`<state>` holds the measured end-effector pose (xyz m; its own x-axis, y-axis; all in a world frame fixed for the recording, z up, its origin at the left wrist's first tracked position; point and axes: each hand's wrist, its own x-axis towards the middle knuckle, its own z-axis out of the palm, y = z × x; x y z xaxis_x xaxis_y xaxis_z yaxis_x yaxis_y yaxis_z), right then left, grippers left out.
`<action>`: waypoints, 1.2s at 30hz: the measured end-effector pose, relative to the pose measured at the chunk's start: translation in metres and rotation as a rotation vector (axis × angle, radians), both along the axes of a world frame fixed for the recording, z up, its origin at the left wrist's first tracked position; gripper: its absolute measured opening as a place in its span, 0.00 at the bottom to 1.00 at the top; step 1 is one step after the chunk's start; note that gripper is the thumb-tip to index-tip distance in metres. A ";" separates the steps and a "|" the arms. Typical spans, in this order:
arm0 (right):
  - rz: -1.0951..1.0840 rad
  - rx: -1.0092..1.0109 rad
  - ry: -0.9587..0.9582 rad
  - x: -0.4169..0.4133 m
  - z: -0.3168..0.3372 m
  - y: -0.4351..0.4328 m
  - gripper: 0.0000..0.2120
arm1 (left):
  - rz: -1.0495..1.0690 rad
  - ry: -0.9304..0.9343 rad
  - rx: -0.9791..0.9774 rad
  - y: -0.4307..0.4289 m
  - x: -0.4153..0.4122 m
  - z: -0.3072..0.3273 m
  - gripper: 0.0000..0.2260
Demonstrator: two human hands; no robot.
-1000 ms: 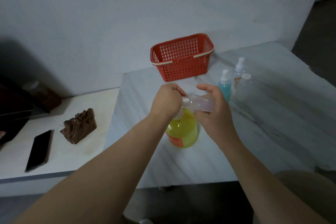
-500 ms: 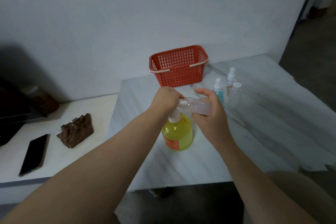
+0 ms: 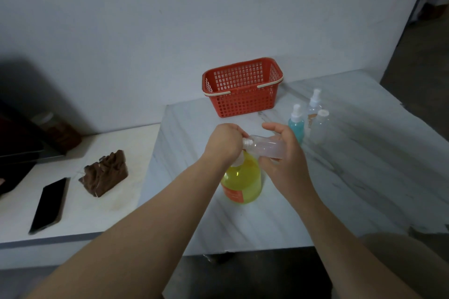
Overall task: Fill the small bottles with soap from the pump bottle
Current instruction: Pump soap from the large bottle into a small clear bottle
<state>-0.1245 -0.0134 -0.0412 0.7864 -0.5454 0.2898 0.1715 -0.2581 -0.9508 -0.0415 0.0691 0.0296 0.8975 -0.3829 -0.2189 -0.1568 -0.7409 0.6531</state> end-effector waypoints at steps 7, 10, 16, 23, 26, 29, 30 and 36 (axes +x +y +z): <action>-0.018 -0.005 0.000 0.003 -0.003 0.002 0.25 | 0.052 0.010 -0.046 0.001 0.004 -0.005 0.18; -0.013 -0.003 -0.004 0.004 -0.003 0.002 0.25 | 0.039 0.019 -0.053 0.002 0.003 -0.005 0.18; -0.003 -0.010 -0.018 0.001 -0.001 0.001 0.26 | 0.065 0.059 -0.238 0.004 0.002 -0.007 0.13; 0.000 0.016 -0.045 -0.002 0.009 0.000 0.28 | 0.084 0.051 -0.245 0.001 0.001 0.002 0.19; -0.013 0.004 -0.049 -0.003 0.010 -0.001 0.28 | 0.091 0.072 -0.256 0.000 -0.001 0.006 0.19; -0.012 -0.002 -0.055 -0.003 0.009 -0.002 0.28 | 0.086 0.059 -0.254 -0.002 -0.002 0.008 0.17; -0.007 -0.005 -0.053 -0.003 0.009 -0.001 0.28 | 0.081 0.057 -0.235 -0.003 -0.002 0.008 0.16; 0.008 -0.017 -0.030 0.000 -0.001 0.001 0.26 | 0.059 0.051 -0.171 0.005 0.000 0.005 0.15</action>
<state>-0.1240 -0.0128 -0.0421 0.7815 -0.5339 0.3229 0.2024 -0.2727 -0.9406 -0.0419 0.0745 0.0348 0.9089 -0.3653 -0.2011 -0.0797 -0.6255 0.7762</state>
